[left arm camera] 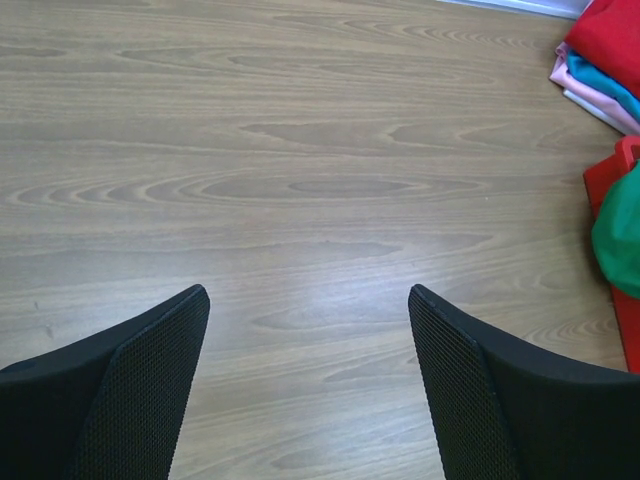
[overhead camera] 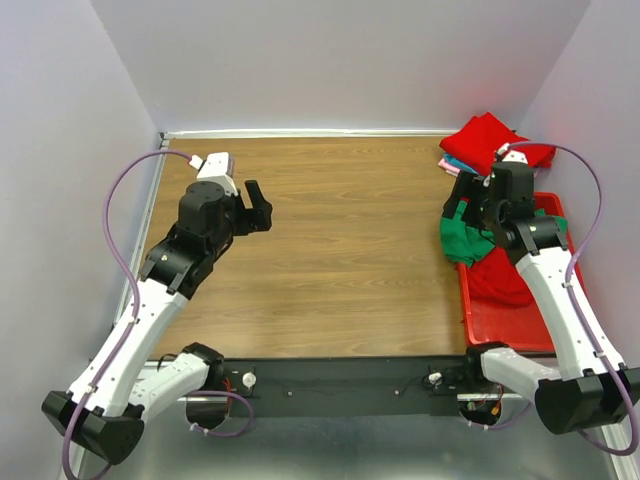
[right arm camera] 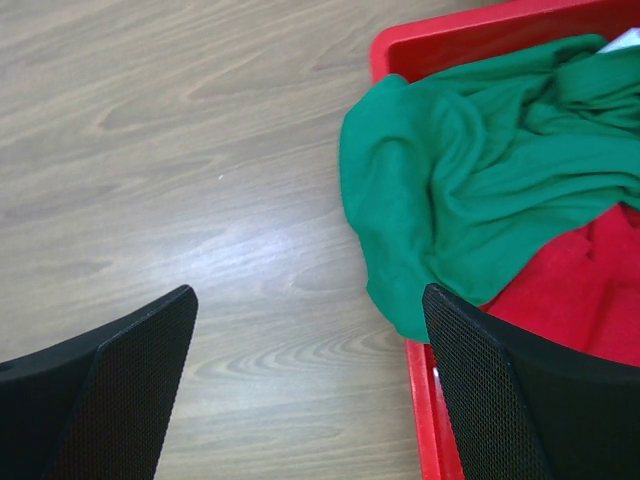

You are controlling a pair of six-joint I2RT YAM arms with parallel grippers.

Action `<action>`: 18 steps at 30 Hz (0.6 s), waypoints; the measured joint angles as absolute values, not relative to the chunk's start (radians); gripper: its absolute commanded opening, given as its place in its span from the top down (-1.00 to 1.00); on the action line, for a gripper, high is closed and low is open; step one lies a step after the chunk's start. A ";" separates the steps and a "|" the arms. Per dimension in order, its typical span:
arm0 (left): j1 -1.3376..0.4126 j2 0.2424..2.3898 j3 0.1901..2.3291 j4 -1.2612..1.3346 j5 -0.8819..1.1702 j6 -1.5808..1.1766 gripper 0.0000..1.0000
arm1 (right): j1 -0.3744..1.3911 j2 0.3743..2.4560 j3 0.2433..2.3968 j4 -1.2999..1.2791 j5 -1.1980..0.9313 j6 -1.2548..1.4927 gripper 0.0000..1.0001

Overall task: Fold and stack the t-shirts
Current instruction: Grab the tshirt from the pile

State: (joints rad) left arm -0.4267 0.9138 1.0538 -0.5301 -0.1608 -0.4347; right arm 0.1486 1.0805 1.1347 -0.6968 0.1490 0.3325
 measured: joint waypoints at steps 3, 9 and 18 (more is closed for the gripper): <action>-0.426 0.952 1.058 -0.509 -0.161 -0.434 -0.81 | 0.149 1.093 1.152 -0.697 0.213 0.361 -1.00; -0.414 1.108 1.091 -0.461 -0.134 -0.430 -0.81 | 0.071 1.205 1.200 -0.687 0.301 0.431 -1.00; -0.346 1.242 1.161 -0.370 -0.065 -0.361 -0.81 | -0.163 1.355 1.200 -0.681 0.293 0.483 -0.98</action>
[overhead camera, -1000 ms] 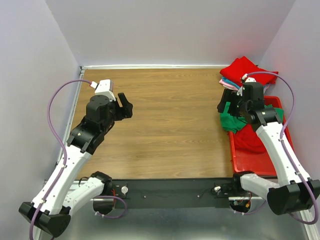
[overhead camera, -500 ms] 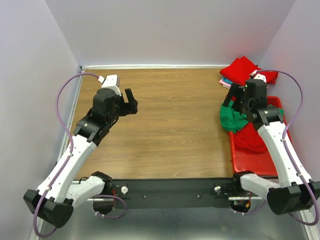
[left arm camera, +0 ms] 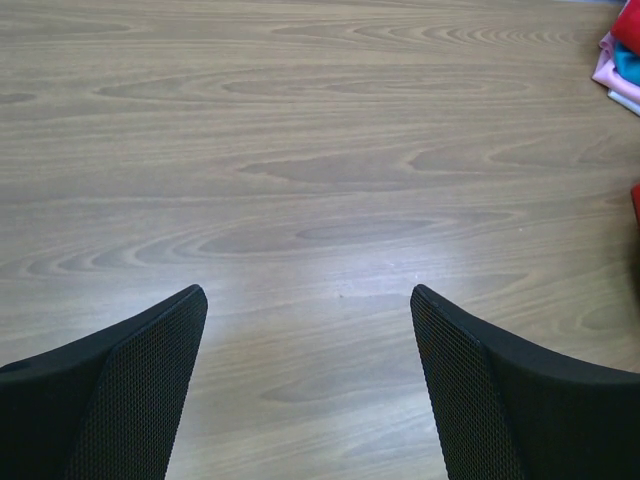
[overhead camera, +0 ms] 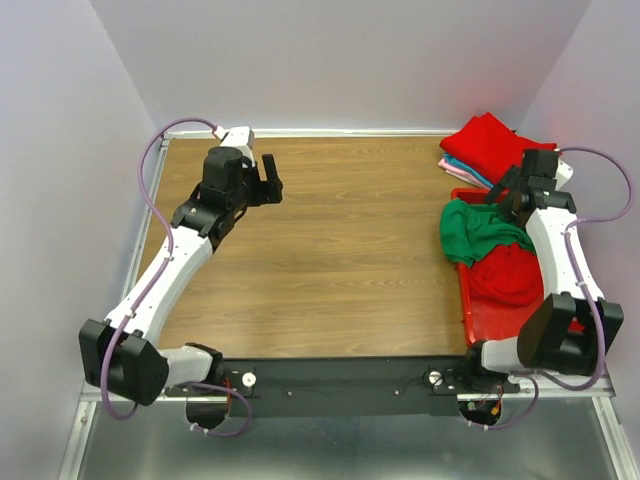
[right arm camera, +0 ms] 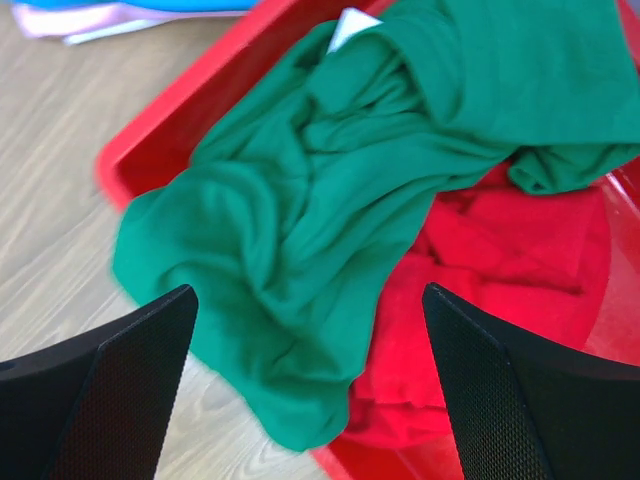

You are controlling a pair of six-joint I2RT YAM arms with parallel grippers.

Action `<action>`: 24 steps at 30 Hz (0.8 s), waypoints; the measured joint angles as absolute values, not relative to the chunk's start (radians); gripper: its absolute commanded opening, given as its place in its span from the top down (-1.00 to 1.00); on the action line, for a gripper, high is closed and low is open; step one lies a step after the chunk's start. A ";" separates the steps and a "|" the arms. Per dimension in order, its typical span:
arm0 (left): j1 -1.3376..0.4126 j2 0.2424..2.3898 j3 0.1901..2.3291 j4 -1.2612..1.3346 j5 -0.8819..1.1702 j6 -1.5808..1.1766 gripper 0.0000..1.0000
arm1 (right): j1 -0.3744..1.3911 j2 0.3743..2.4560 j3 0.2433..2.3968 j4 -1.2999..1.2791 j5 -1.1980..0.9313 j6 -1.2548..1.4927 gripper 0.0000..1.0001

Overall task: Fold and stack the t-shirts
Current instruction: Grab the tshirt from the pile

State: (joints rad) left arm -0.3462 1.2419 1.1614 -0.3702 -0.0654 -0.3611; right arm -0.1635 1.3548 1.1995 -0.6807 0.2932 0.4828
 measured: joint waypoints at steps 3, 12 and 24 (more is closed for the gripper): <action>-0.325 1.276 1.163 -0.336 -0.033 -0.347 -0.80 | -0.224 1.399 1.199 -0.667 0.278 0.482 -0.96; -0.304 1.419 1.186 -0.278 0.065 -0.334 -0.77 | -0.341 1.559 1.179 -0.567 0.210 0.469 -0.91; -0.286 1.468 1.216 -0.264 0.115 -0.307 -0.75 | -0.340 1.835 1.261 -0.456 0.174 0.422 0.07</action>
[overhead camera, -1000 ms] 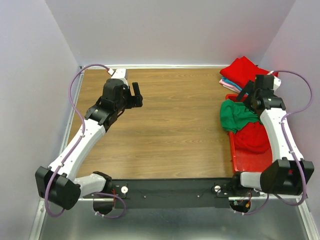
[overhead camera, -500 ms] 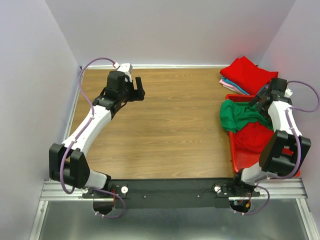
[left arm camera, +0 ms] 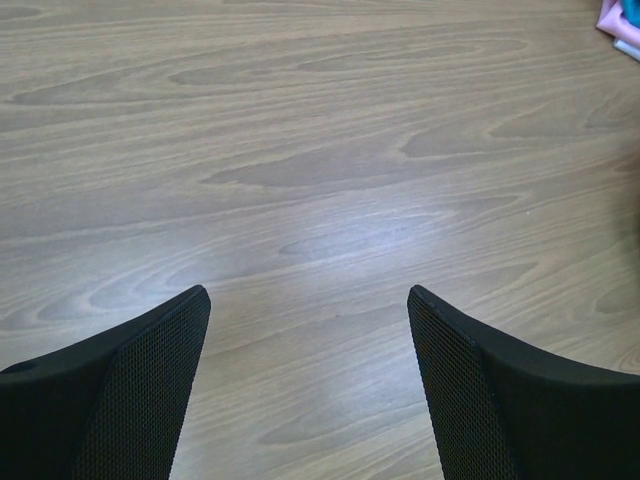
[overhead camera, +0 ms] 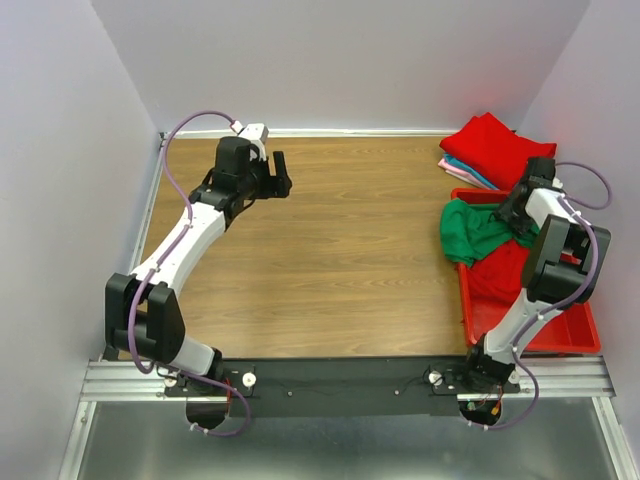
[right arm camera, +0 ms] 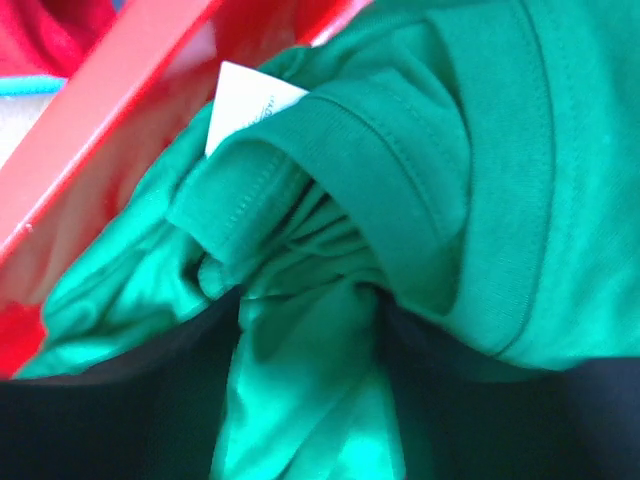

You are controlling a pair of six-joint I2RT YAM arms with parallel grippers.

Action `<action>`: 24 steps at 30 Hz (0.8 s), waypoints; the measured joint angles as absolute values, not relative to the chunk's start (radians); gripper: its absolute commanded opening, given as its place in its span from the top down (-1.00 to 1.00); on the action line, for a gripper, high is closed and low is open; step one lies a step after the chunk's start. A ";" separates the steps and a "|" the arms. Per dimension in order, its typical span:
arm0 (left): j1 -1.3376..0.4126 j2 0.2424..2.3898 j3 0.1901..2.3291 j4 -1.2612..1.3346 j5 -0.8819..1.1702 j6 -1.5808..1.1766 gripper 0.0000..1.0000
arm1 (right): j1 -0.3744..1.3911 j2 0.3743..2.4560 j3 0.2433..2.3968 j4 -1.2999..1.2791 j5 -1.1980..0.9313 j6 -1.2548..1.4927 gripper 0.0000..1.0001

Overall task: Fold and stack the t-shirts
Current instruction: Grab the tshirt from the pile

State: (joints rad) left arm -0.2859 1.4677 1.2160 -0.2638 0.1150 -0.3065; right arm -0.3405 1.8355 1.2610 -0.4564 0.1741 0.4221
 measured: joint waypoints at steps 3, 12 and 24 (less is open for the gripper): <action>-0.271 1.476 1.217 -0.268 0.118 -0.297 -0.75 | -0.341 1.844 1.277 -0.449 0.173 0.412 0.96; -0.241 1.485 1.255 -0.281 0.127 -0.287 -0.73 | -0.341 1.720 1.284 -0.480 0.197 0.399 0.97; -0.235 1.405 1.231 -0.286 0.139 -0.307 -0.72 | -0.342 1.367 1.600 -0.627 0.214 0.395 0.97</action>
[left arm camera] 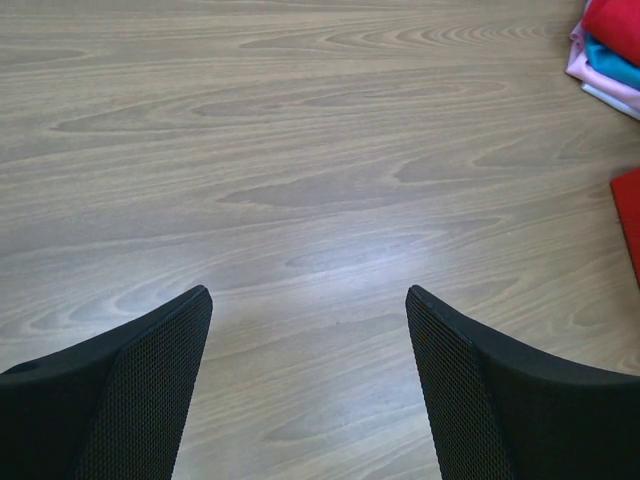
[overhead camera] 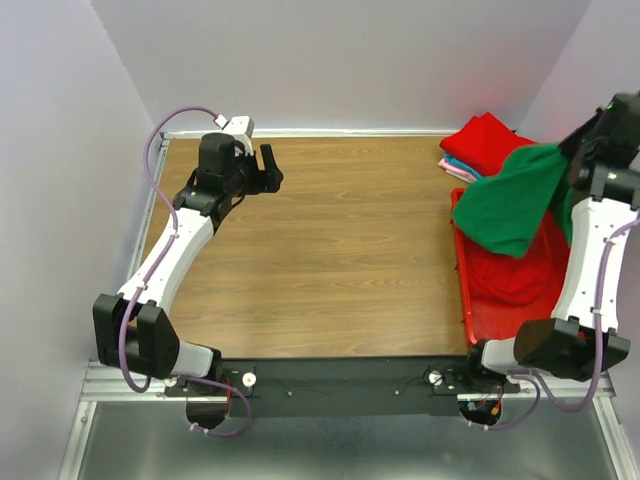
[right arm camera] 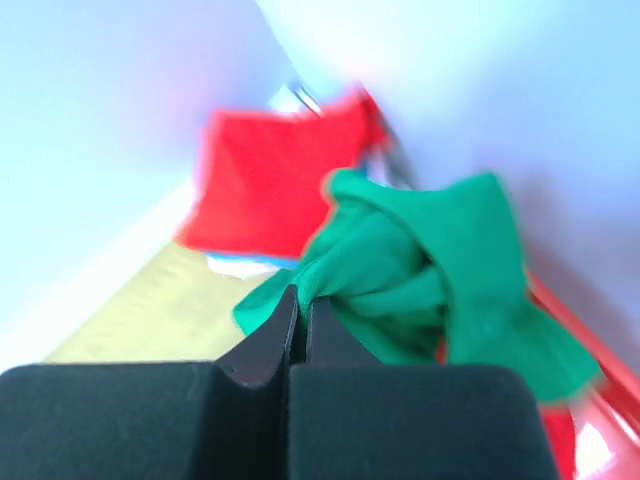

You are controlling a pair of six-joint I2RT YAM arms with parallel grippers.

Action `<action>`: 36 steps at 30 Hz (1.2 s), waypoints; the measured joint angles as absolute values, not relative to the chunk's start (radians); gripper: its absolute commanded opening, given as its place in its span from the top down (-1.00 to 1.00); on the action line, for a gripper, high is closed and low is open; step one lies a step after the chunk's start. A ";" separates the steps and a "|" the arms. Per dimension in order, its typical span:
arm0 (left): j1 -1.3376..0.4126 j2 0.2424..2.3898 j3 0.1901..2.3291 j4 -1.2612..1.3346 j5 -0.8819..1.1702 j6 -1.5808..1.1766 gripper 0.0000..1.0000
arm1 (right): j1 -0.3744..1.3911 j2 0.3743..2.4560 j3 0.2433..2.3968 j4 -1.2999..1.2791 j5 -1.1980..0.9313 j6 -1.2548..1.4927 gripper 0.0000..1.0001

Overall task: Fold and stack the t-shirts
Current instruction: Grab the tshirt from the pile, then move the tshirt to the center of the board

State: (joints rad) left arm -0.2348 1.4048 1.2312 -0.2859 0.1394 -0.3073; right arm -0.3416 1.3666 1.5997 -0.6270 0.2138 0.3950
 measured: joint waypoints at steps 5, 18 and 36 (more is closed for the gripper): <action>-0.235 1.330 1.187 -0.286 0.155 -0.316 -0.72 | -0.329 1.383 1.867 -0.665 0.082 0.392 0.97; -0.235 1.147 1.157 -0.302 0.169 -0.318 -0.72 | 0.199 1.703 2.389 -0.729 -0.010 0.413 0.97; -0.231 1.091 1.056 -0.402 0.002 -0.431 -0.71 | 0.432 1.654 1.736 -0.647 0.219 0.543 -1.00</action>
